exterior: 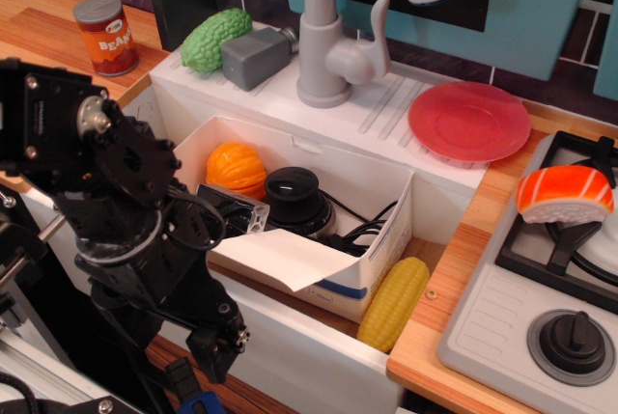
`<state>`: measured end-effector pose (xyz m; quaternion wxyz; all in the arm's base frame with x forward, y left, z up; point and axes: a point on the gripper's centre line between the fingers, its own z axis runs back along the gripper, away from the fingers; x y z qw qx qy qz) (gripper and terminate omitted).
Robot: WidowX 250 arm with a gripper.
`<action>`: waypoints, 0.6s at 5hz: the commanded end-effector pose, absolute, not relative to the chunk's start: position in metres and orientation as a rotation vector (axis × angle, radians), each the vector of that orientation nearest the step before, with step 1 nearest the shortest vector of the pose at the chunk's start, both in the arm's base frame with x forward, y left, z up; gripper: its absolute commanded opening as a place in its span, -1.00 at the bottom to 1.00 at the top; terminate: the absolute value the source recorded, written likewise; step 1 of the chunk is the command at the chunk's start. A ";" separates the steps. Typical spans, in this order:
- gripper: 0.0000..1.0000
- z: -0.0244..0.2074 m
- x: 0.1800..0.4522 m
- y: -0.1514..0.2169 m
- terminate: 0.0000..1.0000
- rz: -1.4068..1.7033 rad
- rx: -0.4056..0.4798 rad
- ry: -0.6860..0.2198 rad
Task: Close white1fbox flap
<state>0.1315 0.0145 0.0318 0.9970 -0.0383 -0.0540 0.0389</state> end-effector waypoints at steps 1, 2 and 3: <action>1.00 0.032 0.132 0.015 -1.00 0.078 -0.077 -0.108; 1.00 0.030 0.148 0.019 -1.00 0.051 -0.086 -0.127; 1.00 0.033 0.167 0.026 -1.00 0.023 -0.088 -0.136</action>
